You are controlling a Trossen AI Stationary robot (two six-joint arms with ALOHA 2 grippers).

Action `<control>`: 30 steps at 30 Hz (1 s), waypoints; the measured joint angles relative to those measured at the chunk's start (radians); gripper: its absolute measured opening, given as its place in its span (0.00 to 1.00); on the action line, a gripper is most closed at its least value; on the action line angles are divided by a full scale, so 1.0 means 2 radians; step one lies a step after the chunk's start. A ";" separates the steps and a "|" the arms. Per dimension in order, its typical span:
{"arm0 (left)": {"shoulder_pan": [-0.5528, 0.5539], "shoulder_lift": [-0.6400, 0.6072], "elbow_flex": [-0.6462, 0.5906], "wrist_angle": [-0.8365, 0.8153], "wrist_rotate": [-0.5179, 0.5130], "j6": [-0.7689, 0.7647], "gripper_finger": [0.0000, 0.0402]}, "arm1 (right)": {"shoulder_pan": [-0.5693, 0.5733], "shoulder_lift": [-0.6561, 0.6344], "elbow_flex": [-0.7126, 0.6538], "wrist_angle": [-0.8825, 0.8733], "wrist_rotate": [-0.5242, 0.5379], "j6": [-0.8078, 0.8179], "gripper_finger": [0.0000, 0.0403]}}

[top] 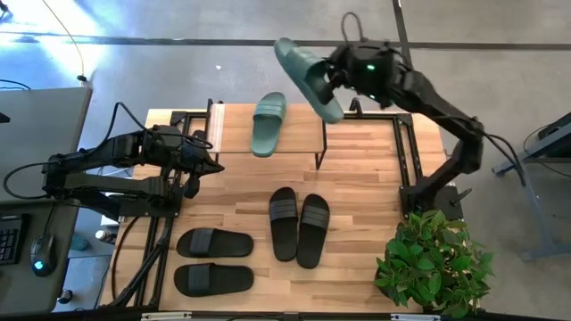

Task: Pick and place slides into the shelf
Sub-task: Put the green slide on the shelf

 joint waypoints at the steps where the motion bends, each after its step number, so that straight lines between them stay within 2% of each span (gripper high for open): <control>1: 0.000 0.000 0.000 0.000 0.000 0.000 0.00 | -0.001 0.010 0.000 0.000 -0.004 0.001 0.00; 5: 0.000 0.000 0.000 0.000 0.000 0.000 0.00 | 0.016 0.053 0.000 0.004 -0.004 -0.003 0.00; 12: 0.000 0.000 0.000 0.000 0.000 0.000 0.00 | 0.057 0.103 -0.001 0.023 0.109 -0.008 0.00; 22: 0.000 0.000 0.000 0.000 0.000 0.000 0.00 | 0.083 0.123 -0.001 -0.073 0.200 0.066 0.00; 30: 0.000 0.000 0.000 0.000 0.000 0.000 0.00 | 0.082 0.123 -0.001 -0.157 0.229 0.113 0.00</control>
